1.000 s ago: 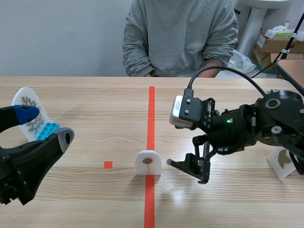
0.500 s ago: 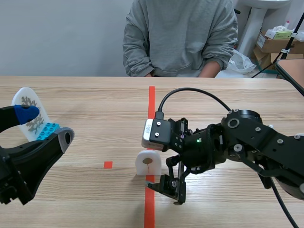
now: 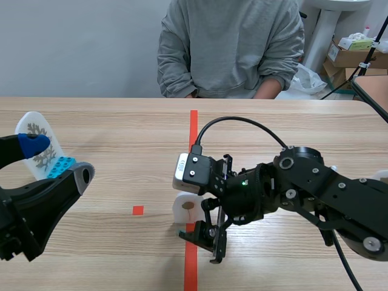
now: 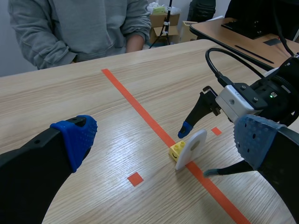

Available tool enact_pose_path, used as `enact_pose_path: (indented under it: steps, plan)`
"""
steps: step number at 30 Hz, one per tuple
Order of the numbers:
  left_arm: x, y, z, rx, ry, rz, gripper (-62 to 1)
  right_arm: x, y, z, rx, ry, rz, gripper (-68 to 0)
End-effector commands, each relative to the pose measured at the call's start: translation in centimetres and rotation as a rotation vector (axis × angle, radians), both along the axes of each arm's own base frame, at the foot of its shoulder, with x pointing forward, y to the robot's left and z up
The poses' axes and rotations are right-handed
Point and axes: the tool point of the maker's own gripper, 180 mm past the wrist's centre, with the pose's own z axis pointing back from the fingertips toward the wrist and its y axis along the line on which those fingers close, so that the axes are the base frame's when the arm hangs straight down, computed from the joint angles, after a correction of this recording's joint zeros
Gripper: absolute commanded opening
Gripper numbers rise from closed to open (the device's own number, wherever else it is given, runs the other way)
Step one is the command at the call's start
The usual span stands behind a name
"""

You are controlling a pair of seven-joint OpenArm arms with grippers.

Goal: Do the leaf sorting experiment

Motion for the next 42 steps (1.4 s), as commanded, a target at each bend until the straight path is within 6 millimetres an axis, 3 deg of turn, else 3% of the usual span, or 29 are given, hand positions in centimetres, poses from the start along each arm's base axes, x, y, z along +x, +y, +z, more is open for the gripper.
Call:
enact_pose_path:
  steps: [1,20,34,42]
  plan:
    - [0.0,-0.3,0.7,-0.028,-0.022,-0.005,1.4,1.0,0.2,1.2,0.033,-0.029,-0.001,-24.9]
    - [0.0,-0.3,0.7,-0.027,-0.022,-0.005,1.4,1.0,0.3,1.4,0.046,-0.033,-0.002,-62.4]
    - [0.0,-0.3,0.7,-0.027,-0.022,-0.005,1.4,1.0,0.4,1.6,0.056,-0.029,-0.006,-62.9]
    - [0.0,-0.3,0.7,-0.027,-0.022,-0.005,1.4,2.1,0.0,2.9,0.133,-0.007,-0.08,-62.9]
